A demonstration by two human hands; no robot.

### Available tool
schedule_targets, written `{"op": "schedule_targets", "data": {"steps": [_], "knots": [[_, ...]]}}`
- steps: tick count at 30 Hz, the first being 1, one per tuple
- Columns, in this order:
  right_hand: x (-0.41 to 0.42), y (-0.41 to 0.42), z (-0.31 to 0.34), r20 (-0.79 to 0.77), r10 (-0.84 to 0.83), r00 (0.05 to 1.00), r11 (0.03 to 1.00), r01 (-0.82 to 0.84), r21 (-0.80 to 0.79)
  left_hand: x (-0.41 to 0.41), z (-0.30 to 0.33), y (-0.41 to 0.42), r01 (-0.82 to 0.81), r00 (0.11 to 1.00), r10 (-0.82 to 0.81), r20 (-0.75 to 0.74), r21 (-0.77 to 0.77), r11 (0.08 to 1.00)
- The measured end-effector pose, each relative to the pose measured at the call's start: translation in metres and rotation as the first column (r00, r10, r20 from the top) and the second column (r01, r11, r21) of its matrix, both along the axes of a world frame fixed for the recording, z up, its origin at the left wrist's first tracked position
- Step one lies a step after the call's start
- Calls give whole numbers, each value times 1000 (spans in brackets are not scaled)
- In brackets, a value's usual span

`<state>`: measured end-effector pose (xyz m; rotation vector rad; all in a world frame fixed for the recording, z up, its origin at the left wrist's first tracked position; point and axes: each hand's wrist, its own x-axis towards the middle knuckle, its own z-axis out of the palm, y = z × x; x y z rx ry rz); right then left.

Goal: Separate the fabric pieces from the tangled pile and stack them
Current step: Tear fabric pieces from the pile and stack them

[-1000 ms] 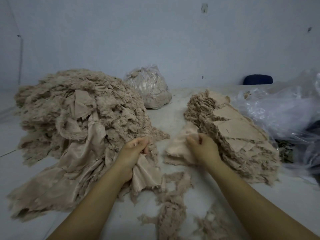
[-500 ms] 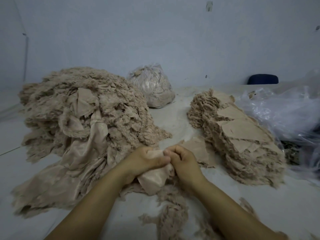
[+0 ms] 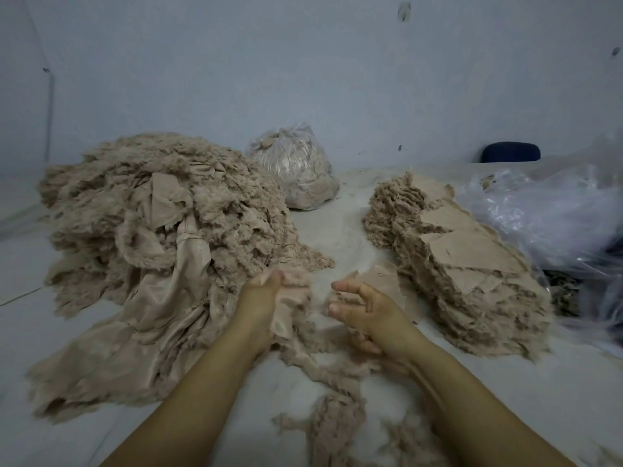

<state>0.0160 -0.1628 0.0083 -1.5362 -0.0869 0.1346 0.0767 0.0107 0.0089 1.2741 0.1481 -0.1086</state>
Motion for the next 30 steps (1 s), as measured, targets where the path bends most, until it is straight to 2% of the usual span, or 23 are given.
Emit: {"op": "schedule_targets", "data": {"steps": [2,3,5,7,9,10,12,14,17,21,23,24,26,28,30], "knots": [[-4,-8,1,-49,167,985,969,-173,-175,7,-1,8,-119,993,119,-18,26,993],[-6,-8,1,-59,224,973,938,-232,-257,7,-1,9,-90,995,90,-36,13,996],[-7,1,0,-27,173,985,928,-172,-331,0,2,6,70,994,-74,-80,-46,996],[-6,15,-2,-19,25,1000,976,-28,-218,-9,5,-2,217,974,-222,-43,-103,971],[-6,25,-5,-61,23,998,1000,-24,-13,-15,7,-10,261,964,-257,71,-63,963],[-8,29,-7,-49,70,996,997,-69,29,-16,7,-12,234,963,-232,136,-2,972],[-11,34,-9,-42,123,991,992,-122,30,-16,8,-12,81,963,-105,247,105,991],[-11,36,-7,-64,117,991,992,-115,47,-13,9,-10,-94,966,60,253,125,988],[-12,35,-2,-102,134,986,989,-126,81,-6,9,-5,-197,958,161,236,138,971],[-14,40,-4,-152,158,976,957,-114,266,-10,10,-14,-69,910,-36,412,237,969],[-14,43,-6,-158,143,977,936,-81,343,-12,7,-19,-62,875,-112,472,338,939],[-14,44,-6,-171,141,975,932,-72,356,-11,5,-20,-82,872,-105,478,355,931],[-13,44,-5,-188,163,969,930,-87,356,-7,3,-18,-121,914,-3,405,280,952],[-12,42,-6,-174,188,967,940,-126,317,-1,2,-13,-177,944,105,312,214,961],[-13,42,-6,-161,199,967,954,-153,258,4,-1,-8,-228,946,161,281,223,948]]}}
